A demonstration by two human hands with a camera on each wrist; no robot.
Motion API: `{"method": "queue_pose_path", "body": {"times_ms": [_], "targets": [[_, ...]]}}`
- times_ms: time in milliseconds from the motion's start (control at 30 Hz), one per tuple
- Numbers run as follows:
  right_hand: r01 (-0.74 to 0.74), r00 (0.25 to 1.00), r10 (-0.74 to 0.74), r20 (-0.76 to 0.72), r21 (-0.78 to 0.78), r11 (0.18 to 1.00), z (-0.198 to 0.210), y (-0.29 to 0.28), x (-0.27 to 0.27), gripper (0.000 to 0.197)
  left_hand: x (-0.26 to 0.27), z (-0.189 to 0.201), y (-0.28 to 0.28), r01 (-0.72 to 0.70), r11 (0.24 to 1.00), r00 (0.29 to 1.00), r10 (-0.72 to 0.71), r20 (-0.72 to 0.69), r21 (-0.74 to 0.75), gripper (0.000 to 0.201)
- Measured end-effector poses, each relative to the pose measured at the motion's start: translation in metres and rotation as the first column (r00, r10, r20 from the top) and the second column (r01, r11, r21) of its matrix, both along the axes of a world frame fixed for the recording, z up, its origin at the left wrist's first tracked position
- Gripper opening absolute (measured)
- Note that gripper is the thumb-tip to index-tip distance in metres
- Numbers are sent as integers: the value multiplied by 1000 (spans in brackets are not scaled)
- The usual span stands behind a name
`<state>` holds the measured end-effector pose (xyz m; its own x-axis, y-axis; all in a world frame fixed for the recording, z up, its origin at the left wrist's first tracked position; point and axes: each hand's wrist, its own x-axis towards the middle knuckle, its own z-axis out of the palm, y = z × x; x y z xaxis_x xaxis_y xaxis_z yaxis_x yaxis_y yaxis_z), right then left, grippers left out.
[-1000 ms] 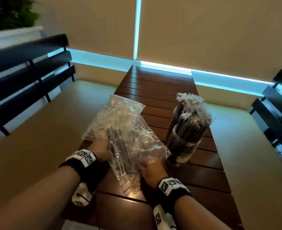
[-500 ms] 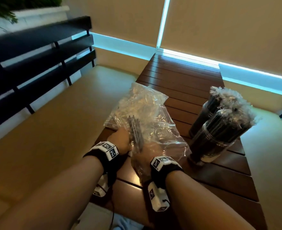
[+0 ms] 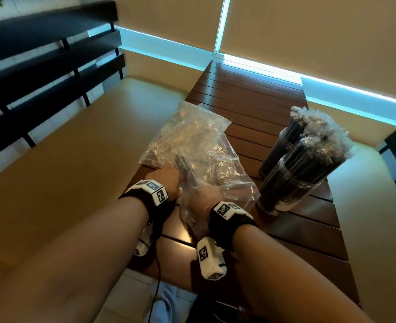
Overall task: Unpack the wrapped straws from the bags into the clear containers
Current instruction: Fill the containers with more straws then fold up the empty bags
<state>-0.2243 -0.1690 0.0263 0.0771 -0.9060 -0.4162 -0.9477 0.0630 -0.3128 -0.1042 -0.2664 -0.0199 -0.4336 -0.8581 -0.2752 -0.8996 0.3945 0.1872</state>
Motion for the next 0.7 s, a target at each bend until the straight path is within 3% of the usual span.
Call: {"method": "queue_pose_path", "body": {"times_ms": [67,133,200,333,467,500,567,633,700], "targets": [[81,996,-81,24,-20,996,-1,7,-17,30,-2,4,0,1,1000,1000,-1,-7,3,35],[228,970,-225,93,-27,973,-4,24,-39,34,-4,9,3,1,1000,1000,-1,-15,13,30],[304,951,-300,73,-38,952,-2,45,-62,43,-5,13,4,16,999,1000,-16,-16,32,24],[395,913,-400,-78,-71,916,3,91,-109,66,-5,4,-6,23,998,1000,-23,-5,63,50],[446,885,-461,-71,-162,880,6,132,-147,32,-8,7,-2,20,1000,997,-22,79,15,43],[481,869,-495,-16,-210,851,6,139,-154,22,-12,14,4,13,1000,995,-13,102,3,44],[560,825,-542,158,-350,751,13,146,-161,20,-17,17,11,-9,1000,994,11,111,-22,42],[628,774,-544,322,-493,602,25,141,-158,31,-20,19,18,25,999,988,-20,150,-31,43],[630,766,-533,360,-589,506,46,127,-150,45,-24,30,24,41,999,979,-34,199,-34,48]]}}
